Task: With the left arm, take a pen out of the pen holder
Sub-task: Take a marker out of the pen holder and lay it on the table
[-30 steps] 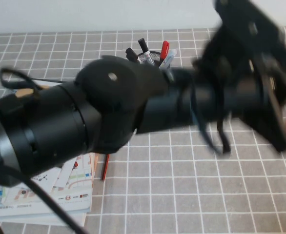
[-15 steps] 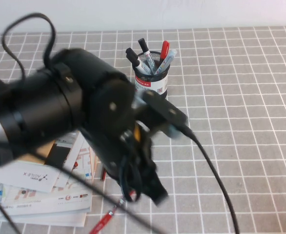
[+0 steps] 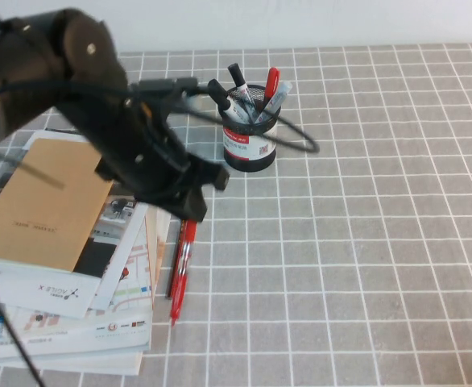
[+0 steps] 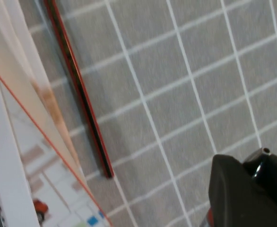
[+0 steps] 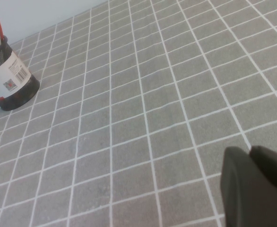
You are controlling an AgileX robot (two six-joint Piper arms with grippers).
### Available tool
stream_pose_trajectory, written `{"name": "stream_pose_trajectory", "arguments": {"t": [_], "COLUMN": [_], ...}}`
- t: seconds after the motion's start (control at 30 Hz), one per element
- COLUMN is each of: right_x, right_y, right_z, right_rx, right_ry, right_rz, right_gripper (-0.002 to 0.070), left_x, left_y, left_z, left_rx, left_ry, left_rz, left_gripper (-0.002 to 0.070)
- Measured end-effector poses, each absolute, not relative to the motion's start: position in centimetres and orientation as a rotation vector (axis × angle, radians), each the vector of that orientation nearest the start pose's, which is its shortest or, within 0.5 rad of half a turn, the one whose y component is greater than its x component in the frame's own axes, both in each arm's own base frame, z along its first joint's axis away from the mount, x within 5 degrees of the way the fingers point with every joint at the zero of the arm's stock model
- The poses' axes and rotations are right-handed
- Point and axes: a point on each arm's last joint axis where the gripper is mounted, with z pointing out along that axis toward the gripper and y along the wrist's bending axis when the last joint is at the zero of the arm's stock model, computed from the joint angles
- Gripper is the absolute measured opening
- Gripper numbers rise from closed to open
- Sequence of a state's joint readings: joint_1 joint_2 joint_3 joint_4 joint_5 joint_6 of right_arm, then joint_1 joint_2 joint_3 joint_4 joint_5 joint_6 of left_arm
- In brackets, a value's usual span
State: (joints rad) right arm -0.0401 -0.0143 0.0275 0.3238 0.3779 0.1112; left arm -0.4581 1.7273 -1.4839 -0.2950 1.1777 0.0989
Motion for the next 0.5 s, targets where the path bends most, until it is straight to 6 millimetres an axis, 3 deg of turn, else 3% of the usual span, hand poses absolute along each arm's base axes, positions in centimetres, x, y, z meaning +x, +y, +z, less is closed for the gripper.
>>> {"name": "stream_pose_trajectory", "arguments": {"t": [0.2,0.3,0.5], "right_x": [5.3,5.3,5.3], "right_y": [0.9,0.9,0.9], "right_z": [17.2,17.2,17.2], "right_rx": [0.34,0.34,0.34], "right_ry": [1.84,1.84,1.84], "right_rz": [0.368,0.368,0.368], "right_gripper": [-0.0013,-0.0013,-0.0013], "left_x": [34.8,36.9,39.2], "left_y": [-19.6,-20.3,-20.9], "left_z": [28.8,27.4,24.4], "left_rx": [0.641,0.61,0.576], "left_ry": [2.857,2.87,2.919], "left_rz": [-0.445,-0.391,-0.334], "left_gripper": [0.0064,0.0064,0.0064]}}
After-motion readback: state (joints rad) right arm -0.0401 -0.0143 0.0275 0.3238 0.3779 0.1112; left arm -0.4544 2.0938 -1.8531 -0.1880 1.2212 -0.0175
